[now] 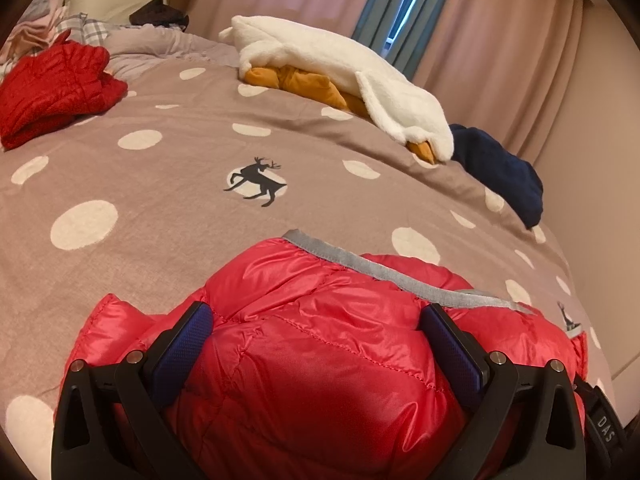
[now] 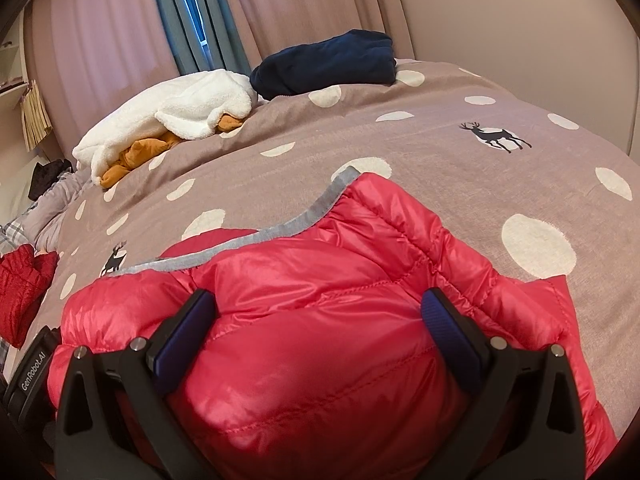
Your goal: Fold large clothes
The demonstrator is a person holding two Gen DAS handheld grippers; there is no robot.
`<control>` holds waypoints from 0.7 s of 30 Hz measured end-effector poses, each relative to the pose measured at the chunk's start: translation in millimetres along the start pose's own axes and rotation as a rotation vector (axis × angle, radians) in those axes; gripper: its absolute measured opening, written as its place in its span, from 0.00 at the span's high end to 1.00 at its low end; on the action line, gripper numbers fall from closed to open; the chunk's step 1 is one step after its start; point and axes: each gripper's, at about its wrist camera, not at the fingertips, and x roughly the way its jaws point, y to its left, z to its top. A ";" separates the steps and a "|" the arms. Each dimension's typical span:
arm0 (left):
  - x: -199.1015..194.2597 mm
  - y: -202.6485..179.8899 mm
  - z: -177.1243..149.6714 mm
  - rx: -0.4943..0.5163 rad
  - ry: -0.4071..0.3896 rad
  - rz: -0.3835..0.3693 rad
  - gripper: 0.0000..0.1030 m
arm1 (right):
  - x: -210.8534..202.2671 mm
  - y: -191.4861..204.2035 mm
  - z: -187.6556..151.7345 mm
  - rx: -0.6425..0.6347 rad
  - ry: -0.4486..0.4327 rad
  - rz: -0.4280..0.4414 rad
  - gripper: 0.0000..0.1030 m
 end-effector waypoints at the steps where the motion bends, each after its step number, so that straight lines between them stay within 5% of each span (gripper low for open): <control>1: -1.1 -0.8 0.8 -0.001 0.007 -0.001 0.01 | -1.6 0.5 1.7 0.001 0.009 0.000 0.00; 5: -21.3 9.1 6.2 -0.011 0.011 -0.036 0.01 | -20.6 -3.8 7.3 -0.006 0.032 0.028 0.00; 8: -48.1 27.1 4.6 -0.056 -0.052 -0.062 0.01 | -48.8 -21.5 11.1 0.020 -0.032 0.028 0.00; 11: -57.9 47.7 -6.9 -0.057 -0.095 0.021 0.01 | -58.4 -43.3 9.1 0.025 -0.054 -0.035 0.00; 13: -44.4 59.3 -16.2 -0.082 -0.050 0.037 0.01 | -48.8 -57.9 1.6 0.036 -0.018 -0.084 0.00; 15: -32.0 71.9 -20.7 -0.147 0.001 -0.030 0.01 | -33.2 -79.5 -13.0 0.134 0.028 -0.025 0.00; 21: -31.5 67.1 -20.5 -0.135 -0.013 -0.017 0.01 | -25.7 -99.0 -24.2 0.251 0.005 0.020 0.00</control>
